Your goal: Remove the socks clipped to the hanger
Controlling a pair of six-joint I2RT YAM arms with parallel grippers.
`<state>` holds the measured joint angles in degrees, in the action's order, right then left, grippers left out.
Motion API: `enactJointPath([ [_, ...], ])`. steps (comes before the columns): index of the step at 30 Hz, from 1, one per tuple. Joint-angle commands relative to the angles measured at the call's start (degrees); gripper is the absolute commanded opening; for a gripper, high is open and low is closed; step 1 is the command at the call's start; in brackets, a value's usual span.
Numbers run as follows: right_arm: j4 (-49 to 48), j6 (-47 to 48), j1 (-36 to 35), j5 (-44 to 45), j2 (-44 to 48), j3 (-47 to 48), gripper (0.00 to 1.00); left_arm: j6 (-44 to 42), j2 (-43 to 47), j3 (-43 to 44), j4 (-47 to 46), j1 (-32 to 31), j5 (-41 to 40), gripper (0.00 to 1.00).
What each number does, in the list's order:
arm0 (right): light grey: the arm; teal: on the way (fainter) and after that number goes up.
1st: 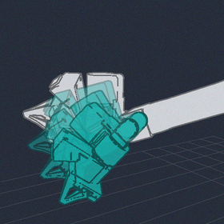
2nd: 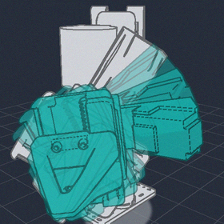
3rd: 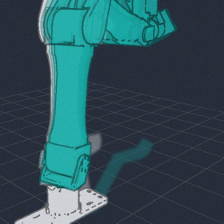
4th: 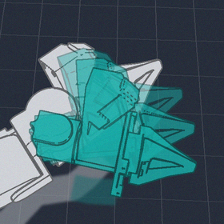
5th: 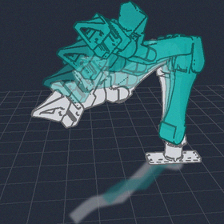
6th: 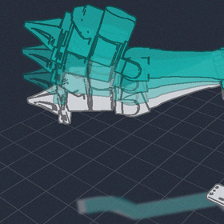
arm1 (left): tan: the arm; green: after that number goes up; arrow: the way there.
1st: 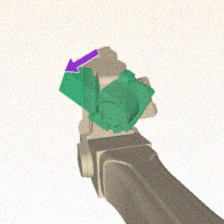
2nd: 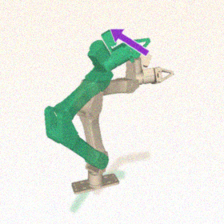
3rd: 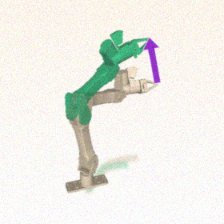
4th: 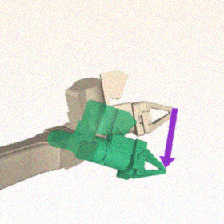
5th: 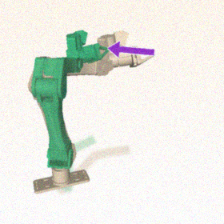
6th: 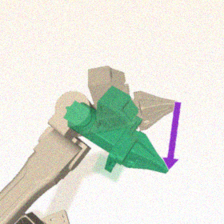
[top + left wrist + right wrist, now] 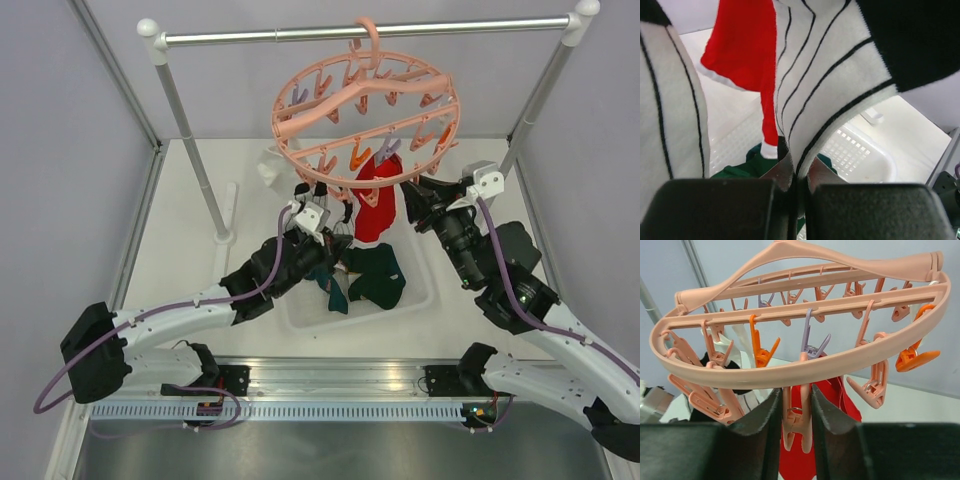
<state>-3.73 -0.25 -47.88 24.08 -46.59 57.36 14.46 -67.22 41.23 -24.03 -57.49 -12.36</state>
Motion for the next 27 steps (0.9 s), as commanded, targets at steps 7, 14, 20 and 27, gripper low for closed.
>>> enactJointPath([
  [7, 3.1, -6.1, 0.2, -4.5, 4.7, -0.8, 0.59, 1.1, -4.9, 5.4, 1.1, -1.0, 2.9, 0.02],
  [14, 5.4, -7.7, 0.2, -5.9, 7.6, -2.2, 0.66, 1.8, -7.8, 8.9, 3.1, -1.5, 1.4, 0.02],
  [20, 5.7, -7.7, 0.1, -11.0, 10.2, -4.2, 0.65, 2.4, -9.2, 10.9, 4.8, -1.7, 0.8, 0.02],
  [27, 4.4, -8.3, 0.1, -22.8, 6.4, -3.8, 0.64, 4.0, -11.5, 13.0, 6.3, -1.7, 0.2, 0.02],
])
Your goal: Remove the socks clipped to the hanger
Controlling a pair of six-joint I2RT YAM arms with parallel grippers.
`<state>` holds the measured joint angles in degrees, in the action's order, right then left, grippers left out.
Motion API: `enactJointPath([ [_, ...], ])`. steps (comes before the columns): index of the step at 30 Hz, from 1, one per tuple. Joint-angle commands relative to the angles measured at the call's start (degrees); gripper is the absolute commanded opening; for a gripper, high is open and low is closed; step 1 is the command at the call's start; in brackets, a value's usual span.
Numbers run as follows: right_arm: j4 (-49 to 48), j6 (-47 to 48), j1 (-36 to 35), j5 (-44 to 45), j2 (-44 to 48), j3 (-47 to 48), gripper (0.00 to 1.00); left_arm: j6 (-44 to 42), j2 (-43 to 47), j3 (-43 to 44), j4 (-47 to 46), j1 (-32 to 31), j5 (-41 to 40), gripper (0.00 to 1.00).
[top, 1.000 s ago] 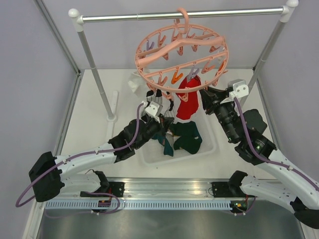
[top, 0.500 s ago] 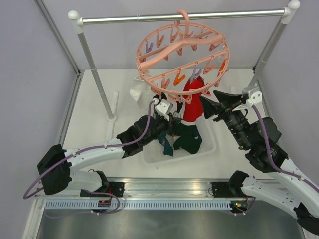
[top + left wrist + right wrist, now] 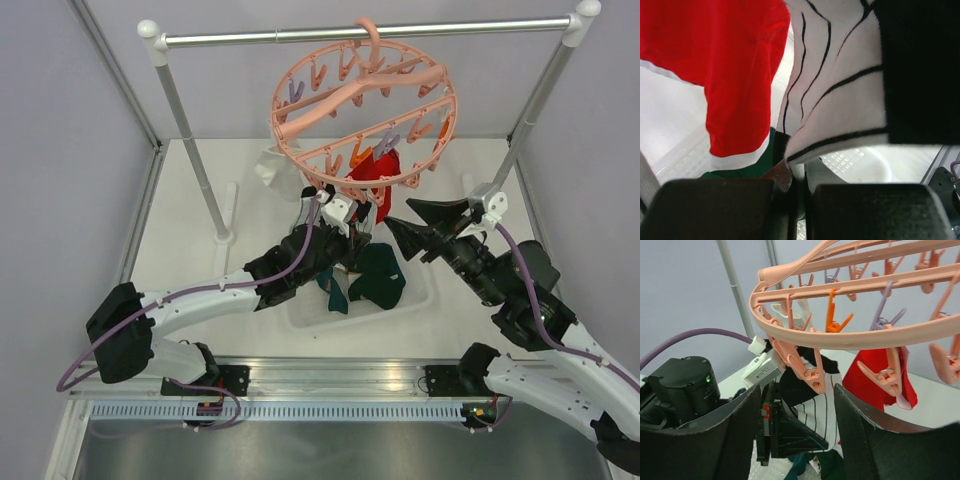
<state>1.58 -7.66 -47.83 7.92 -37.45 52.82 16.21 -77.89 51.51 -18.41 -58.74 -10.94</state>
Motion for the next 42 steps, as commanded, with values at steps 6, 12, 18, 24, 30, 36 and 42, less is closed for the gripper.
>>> enactJointPath([
  [6, -0.3, -1.6, 0.1, -4.2, -5.7, 0.4, 0.64, 2.5, -0.6, 2.6, 0.8, -0.8, -1.5, 0.02],
  [12, -0.5, -2.3, 0.0, 2.0, -5.5, -3.7, 0.67, 2.5, 0.1, 2.5, 1.3, -0.8, -0.9, 0.02],
  [18, -1.1, -2.8, 0.0, 4.2, -7.0, -6.6, 0.68, 3.3, 1.2, 1.4, 1.2, -1.1, -0.9, 0.02],
  [24, -3.5, -4.4, 1.3, 3.2, -7.1, -10.1, 0.70, 3.1, 2.6, 0.6, 1.3, -1.4, -0.8, 0.02],
  [30, -6.1, -9.7, 11.5, -7.8, -6.2, -13.0, 0.71, 3.0, 4.1, -0.3, 1.4, -1.6, -1.0, 0.02],
  [36, -14.1, -16.5, 20.3, -28.3, -7.1, -15.9, 0.71, 3.1, 4.5, -1.1, 1.4, -1.6, -0.8, 0.02],
  [42, -23.6, -23.0, 23.4, -39.4, -9.7, -18.7, 0.70, 2.7, 4.9, -0.9, 1.4, -1.6, -0.1, 0.02],
])
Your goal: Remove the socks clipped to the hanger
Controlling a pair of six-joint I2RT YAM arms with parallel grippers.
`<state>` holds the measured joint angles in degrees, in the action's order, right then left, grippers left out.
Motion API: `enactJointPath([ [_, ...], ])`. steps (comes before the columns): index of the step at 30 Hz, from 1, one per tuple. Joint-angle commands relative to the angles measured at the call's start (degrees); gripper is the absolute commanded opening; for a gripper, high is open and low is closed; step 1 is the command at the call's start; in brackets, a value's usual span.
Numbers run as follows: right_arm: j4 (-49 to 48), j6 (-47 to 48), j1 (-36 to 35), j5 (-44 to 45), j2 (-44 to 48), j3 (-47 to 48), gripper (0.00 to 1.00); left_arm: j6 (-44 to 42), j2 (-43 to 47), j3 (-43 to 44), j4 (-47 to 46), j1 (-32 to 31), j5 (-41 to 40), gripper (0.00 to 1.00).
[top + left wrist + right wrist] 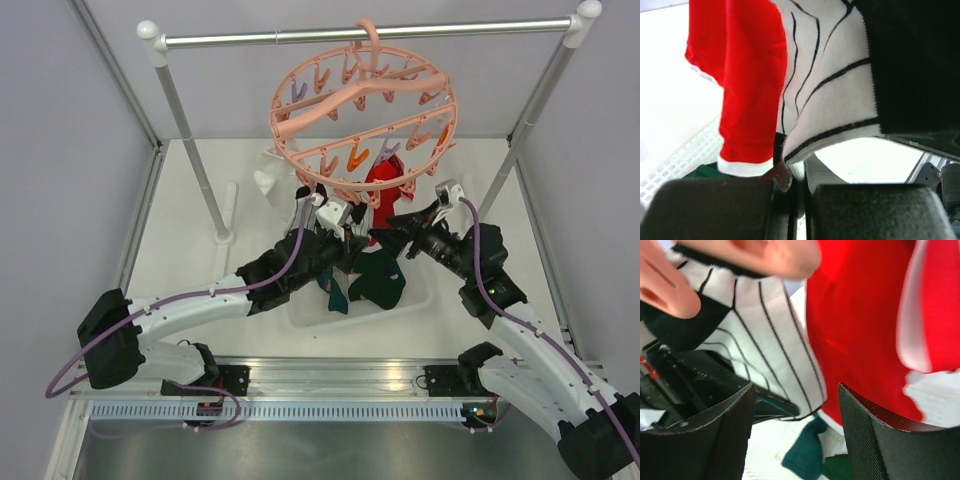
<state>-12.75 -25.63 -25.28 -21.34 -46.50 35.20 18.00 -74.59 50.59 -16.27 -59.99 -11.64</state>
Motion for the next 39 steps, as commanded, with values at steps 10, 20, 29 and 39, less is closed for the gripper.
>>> enactJointPath([
  [10, -13.5, -9.0, 1.5, -10.6, -2.1, -3.6, 0.69, 0.4, 2.8, -1.5, -3.8, -0.5, 3.9, 0.02],
  [20, -19.5, -13.3, 2.8, -12.9, -4.3, -5.3, 0.69, -0.2, 5.9, -5.7, -10.7, -0.5, 7.9, 0.02],
  [29, -19.5, -13.6, 3.0, -13.8, -3.9, -5.6, 0.70, 0.2, 6.1, -5.8, -12.5, -0.6, 7.6, 0.02],
  [39, -28.4, -21.8, 3.0, -16.5, -5.2, -7.3, 0.70, 1.2, 4.5, -5.3, -15.2, -0.5, 7.7, 0.02],
])
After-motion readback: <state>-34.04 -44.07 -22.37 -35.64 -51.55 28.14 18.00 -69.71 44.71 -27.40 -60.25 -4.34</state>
